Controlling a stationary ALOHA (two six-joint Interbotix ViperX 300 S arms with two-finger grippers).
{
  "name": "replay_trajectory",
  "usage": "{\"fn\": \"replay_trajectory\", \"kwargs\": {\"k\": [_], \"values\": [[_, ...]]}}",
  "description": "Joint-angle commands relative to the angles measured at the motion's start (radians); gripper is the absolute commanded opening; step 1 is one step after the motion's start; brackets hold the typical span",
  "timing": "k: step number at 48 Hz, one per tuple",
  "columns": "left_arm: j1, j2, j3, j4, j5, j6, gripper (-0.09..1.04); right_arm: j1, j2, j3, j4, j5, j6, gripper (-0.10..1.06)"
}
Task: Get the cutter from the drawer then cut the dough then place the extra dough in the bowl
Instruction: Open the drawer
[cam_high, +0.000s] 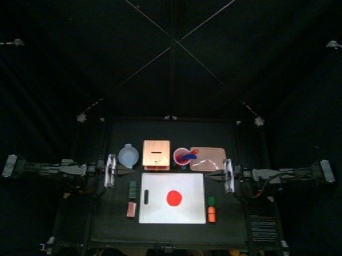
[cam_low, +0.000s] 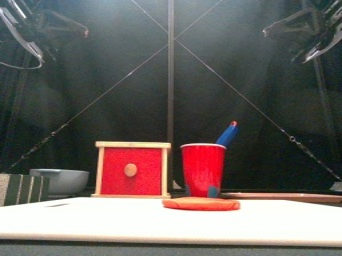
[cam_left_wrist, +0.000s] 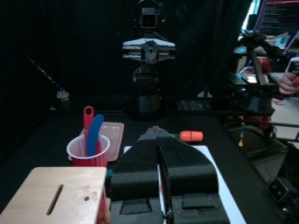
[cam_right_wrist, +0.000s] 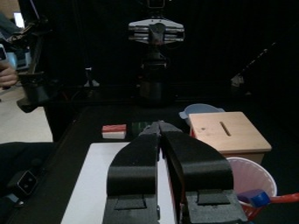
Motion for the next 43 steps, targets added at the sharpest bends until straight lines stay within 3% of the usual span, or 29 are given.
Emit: {"fn": "replay_trajectory", "kwargs": {"k": [1, 8, 14, 23, 30, 39, 43], "values": [[-0.009, 0.063, -0.006, -0.008, -0.041, -0.006, 0.08, -0.037, 0.061, -0.017, -0.015, -0.009, -0.015, -0.02], [-0.021, 0.153, 0.003, -0.054, -0.092, -0.009, 0.08, -0.069, 0.238, -0.081, -0.087, -0.055, -0.014, -0.01], [-0.058, 0.298, 0.006, -0.196, -0.222, -0.009, 0.08, -0.109, 0.476, -0.196, -0.158, -0.172, -0.012, -0.01], [-0.133, 0.515, -0.005, -0.48, -0.36, -0.012, 0.08, -0.204, 0.859, -0.407, -0.241, -0.344, -0.015, -0.01], [-0.161, 0.629, -0.041, -0.615, -0.437, -0.012, 0.11, -0.29, 1.083, -0.566, -0.308, -0.411, -0.012, -0.01], [-0.161, 0.792, -0.127, -0.822, -0.488, -0.12, 0.18, -0.337, 1.247, -0.726, -0.353, -0.411, -0.009, -0.01], [-0.161, 0.865, -0.16, -0.845, -0.485, -0.184, 0.2, -0.342, 1.289, -0.775, -0.371, -0.405, -0.008, -0.01]]}}
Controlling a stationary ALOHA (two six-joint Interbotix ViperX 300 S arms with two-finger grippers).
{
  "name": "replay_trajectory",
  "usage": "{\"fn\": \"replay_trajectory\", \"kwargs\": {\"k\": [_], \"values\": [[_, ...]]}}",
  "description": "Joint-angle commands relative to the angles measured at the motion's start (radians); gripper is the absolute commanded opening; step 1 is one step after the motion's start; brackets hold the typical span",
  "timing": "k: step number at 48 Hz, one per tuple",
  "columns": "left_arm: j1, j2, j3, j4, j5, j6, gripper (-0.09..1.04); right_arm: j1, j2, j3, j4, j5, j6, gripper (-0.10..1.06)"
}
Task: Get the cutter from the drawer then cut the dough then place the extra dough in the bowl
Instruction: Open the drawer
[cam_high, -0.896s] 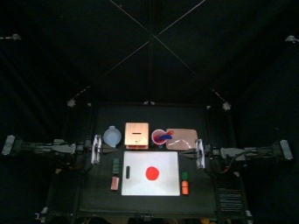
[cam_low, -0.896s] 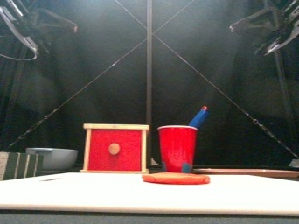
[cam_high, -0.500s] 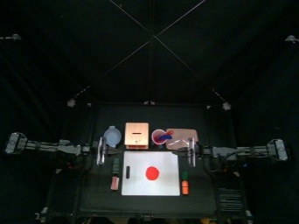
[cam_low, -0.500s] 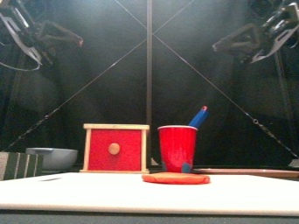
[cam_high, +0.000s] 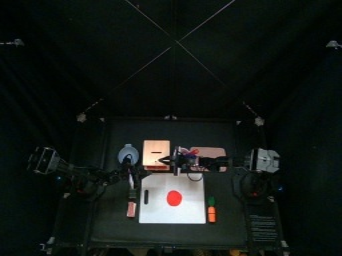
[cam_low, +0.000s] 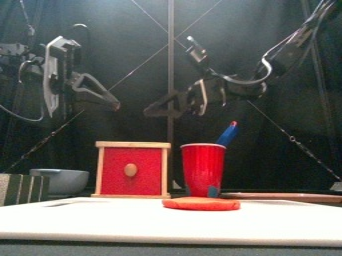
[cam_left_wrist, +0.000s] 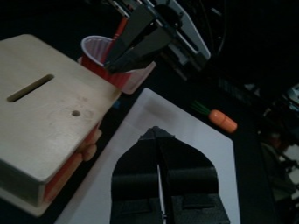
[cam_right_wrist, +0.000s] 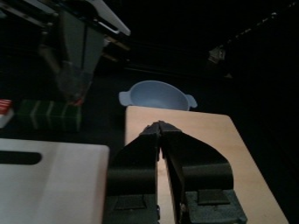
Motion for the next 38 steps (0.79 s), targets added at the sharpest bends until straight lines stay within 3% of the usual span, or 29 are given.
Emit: {"fn": "replay_trajectory", "kwargs": {"k": [1, 7, 21, 28, 38], "values": [[-0.003, 0.094, -0.064, -0.035, -0.008, -0.069, 0.21, -0.009, 0.023, -0.081, -0.021, -0.003, 0.002, -0.01], [-0.002, 0.152, -0.091, -0.038, -0.006, -0.17, 0.3, -0.009, 0.063, -0.118, -0.04, 0.014, 0.003, -0.01], [-0.002, 0.176, -0.086, -0.126, 0.017, -0.396, 0.64, -0.003, 0.078, -0.118, -0.043, 0.106, 0.006, -0.01], [-0.002, 0.204, -0.097, -0.144, 0.038, -0.459, 0.71, -0.003, 0.078, -0.117, -0.043, 0.133, 0.003, -0.01], [0.008, 0.23, -0.112, -0.17, 0.046, -0.474, 0.73, 0.011, 0.077, -0.117, -0.041, 0.152, 0.003, -0.01]]}}
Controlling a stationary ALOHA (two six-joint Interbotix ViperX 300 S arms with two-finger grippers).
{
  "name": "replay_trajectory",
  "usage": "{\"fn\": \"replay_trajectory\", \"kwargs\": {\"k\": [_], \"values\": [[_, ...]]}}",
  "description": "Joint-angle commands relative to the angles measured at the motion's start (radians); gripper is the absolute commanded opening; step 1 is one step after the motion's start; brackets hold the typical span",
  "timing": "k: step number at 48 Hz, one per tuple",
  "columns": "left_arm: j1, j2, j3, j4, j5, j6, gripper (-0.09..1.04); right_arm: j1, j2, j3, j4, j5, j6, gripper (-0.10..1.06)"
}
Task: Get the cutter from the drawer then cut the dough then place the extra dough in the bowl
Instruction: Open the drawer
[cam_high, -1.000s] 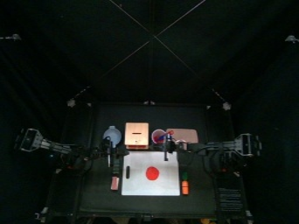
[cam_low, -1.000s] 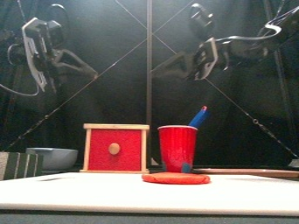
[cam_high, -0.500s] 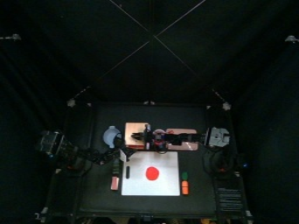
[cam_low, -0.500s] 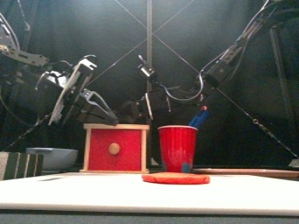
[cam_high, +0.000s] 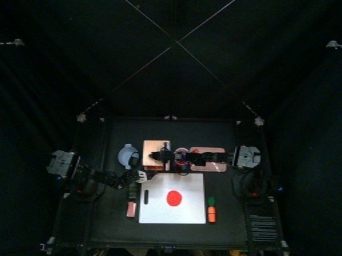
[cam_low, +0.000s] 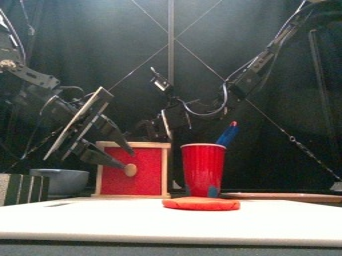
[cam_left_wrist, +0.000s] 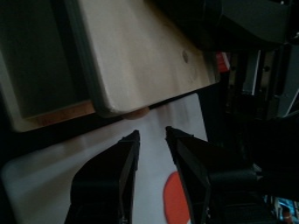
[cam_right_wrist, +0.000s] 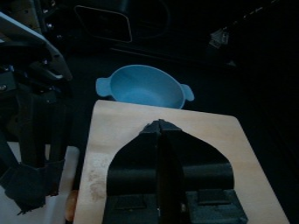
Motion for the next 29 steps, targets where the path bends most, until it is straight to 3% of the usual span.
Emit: {"fn": "replay_trajectory", "kwargs": {"k": [1, 13, 29], "values": [[0.006, 0.0, -0.028, -0.032, 0.003, -0.006, 0.73, 0.006, -0.012, 0.003, -0.002, 0.021, -0.005, -0.01], [0.006, 0.0, -0.037, -0.071, 0.005, -0.012, 0.84, 0.014, -0.012, 0.0, 0.002, 0.025, -0.005, -0.01], [0.071, 0.038, -0.081, -0.129, 0.003, -0.009, 0.83, 0.017, -0.011, -0.003, 0.005, 0.025, -0.005, -0.01]]}}
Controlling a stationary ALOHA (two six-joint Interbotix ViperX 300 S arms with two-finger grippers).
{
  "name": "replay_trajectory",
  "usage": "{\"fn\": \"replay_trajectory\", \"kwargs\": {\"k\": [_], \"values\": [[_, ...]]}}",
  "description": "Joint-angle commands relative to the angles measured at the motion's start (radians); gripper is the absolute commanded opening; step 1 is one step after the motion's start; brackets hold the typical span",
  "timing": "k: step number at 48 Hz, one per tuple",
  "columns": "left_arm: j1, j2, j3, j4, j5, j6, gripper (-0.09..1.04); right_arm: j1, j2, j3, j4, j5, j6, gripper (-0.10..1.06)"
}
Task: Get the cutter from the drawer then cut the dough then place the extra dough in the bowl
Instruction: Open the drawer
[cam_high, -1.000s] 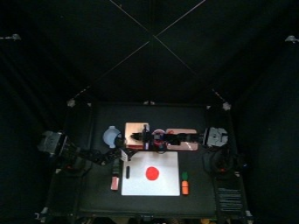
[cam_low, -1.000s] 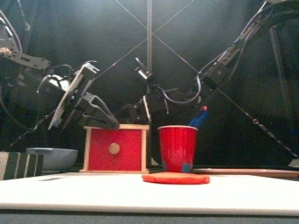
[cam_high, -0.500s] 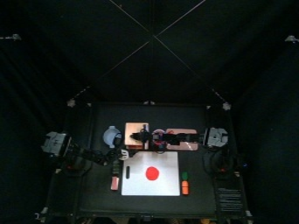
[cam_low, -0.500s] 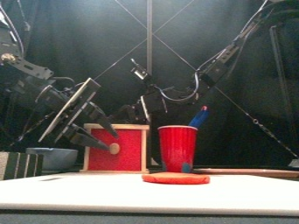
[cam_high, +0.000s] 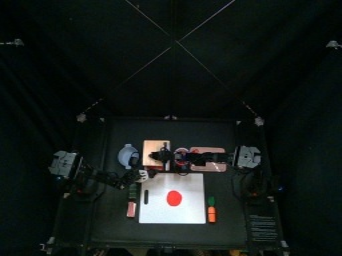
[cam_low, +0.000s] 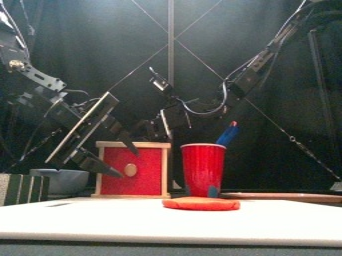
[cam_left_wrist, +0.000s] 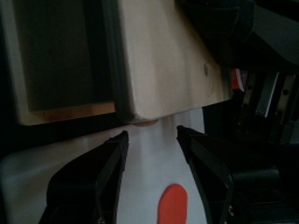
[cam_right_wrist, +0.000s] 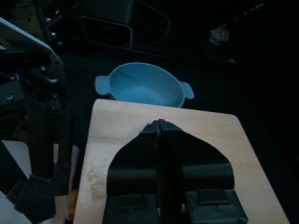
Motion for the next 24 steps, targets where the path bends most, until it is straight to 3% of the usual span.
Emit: {"fn": "replay_trajectory", "kwargs": {"k": [1, 14, 24], "values": [[0.018, 0.018, -0.031, 0.0, -0.005, 0.0, 0.83, 0.002, -0.012, 0.0, 0.0, 0.011, -0.005, -0.01], [0.023, 0.041, -0.035, -0.002, -0.003, 0.006, 0.81, 0.006, -0.011, 0.0, 0.002, 0.011, -0.003, -0.01], [0.021, 0.058, -0.034, -0.003, -0.003, 0.005, 0.66, 0.009, -0.011, 0.002, 0.008, 0.012, -0.003, -0.01]]}}
